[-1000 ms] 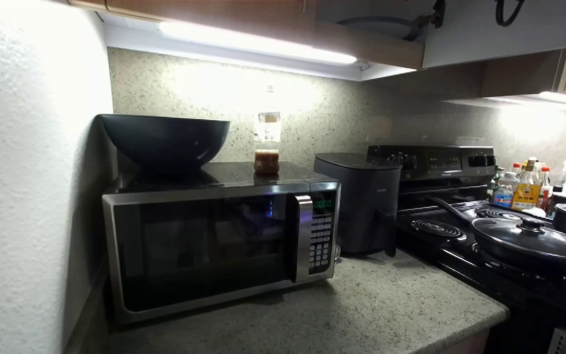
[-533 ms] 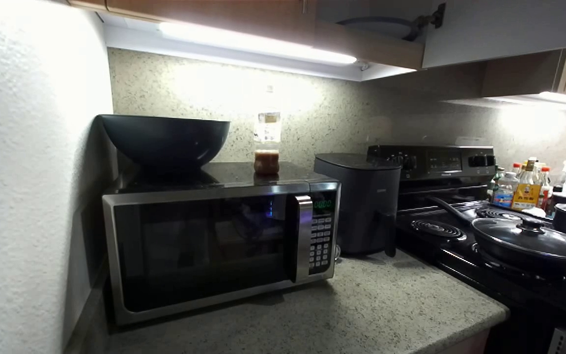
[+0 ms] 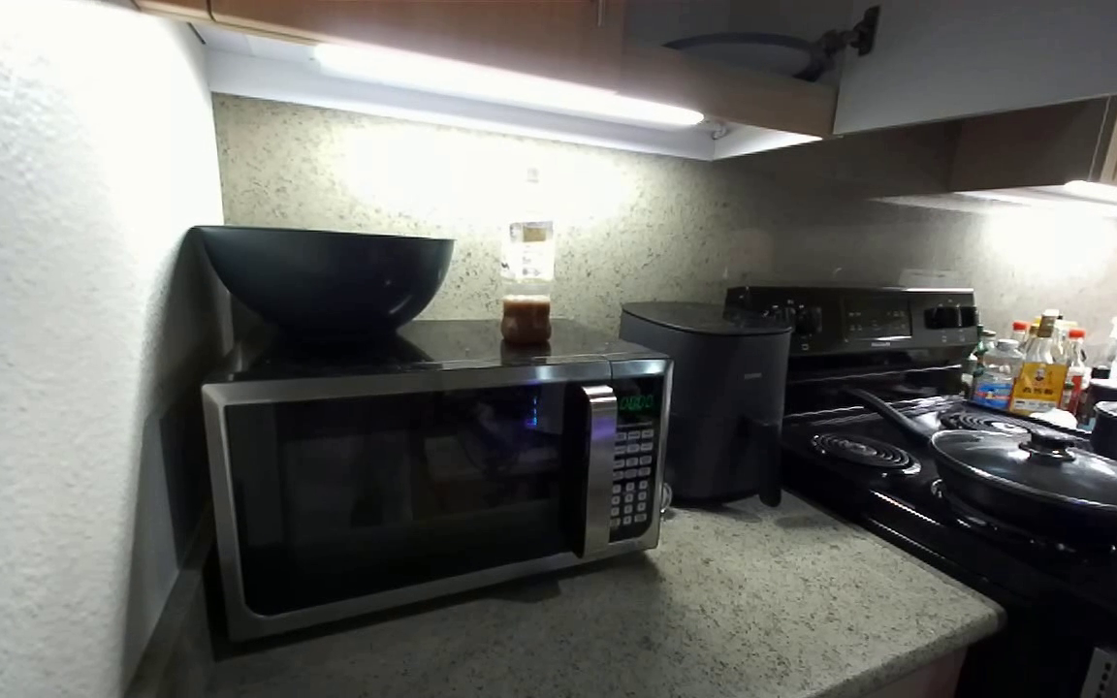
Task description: Take the plastic object in the top cabinet and put it on the counter
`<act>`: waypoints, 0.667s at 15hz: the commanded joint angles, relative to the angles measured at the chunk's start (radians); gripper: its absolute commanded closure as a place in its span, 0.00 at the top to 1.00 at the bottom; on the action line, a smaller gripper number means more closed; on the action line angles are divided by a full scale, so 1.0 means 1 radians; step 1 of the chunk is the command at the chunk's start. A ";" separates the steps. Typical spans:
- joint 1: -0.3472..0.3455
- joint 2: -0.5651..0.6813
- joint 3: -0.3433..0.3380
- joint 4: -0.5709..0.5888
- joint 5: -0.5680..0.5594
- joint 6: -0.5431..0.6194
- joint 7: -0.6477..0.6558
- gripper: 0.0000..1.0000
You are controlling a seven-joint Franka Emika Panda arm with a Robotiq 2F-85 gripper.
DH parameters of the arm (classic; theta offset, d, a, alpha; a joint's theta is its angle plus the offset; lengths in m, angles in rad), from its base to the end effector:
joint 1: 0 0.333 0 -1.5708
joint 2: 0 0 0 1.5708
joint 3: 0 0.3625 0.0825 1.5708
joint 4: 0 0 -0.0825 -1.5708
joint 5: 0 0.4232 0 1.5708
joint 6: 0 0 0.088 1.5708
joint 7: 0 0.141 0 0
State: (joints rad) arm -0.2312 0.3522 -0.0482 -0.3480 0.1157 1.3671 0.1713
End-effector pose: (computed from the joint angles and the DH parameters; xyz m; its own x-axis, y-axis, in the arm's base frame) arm 0.5537 -0.1274 0.9657 0.7209 -0.3463 0.6003 -0.3139 -0.9354 -0.1626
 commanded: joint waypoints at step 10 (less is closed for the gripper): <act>0.019 0.050 0.106 -0.005 0.174 0.139 0.092 1.00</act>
State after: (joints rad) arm -0.2096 0.4046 0.0518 -0.3490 0.2933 1.5051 0.2629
